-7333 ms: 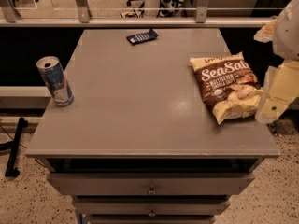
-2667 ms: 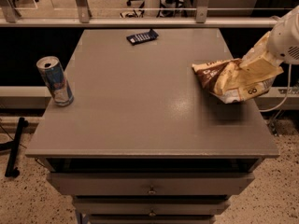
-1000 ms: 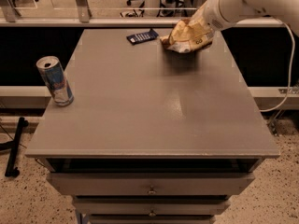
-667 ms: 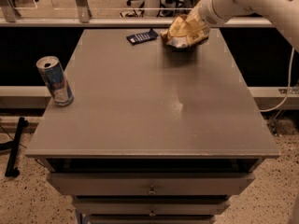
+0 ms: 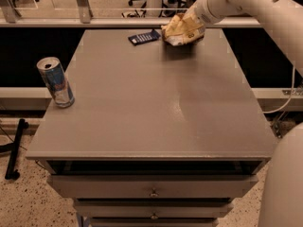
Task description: Move brown chip bag near rxbar blueberry
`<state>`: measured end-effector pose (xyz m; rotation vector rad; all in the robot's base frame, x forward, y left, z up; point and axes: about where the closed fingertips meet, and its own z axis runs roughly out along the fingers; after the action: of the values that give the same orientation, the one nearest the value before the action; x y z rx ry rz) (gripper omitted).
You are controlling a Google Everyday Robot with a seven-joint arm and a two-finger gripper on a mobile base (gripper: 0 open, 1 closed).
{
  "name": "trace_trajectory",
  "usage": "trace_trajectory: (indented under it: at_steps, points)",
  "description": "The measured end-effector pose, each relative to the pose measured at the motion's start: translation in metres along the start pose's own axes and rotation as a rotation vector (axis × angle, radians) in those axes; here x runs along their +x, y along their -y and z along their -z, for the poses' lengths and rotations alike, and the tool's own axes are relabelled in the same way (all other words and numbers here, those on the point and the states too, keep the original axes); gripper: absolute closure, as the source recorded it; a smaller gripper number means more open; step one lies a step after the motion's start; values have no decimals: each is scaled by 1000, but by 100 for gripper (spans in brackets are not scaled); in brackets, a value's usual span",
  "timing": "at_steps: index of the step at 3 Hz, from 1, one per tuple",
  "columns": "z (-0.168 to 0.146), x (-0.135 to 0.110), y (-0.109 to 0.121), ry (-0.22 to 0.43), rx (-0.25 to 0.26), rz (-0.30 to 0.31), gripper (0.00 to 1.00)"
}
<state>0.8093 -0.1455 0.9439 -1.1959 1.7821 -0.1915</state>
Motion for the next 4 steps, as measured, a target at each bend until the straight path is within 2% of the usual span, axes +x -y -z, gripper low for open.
trace_trajectory:
  at_steps: [1,4]
  points:
    - [-8,3,-13,9,-39,-19,82]
    - [-18,28,-35,-20,-151,-17,13]
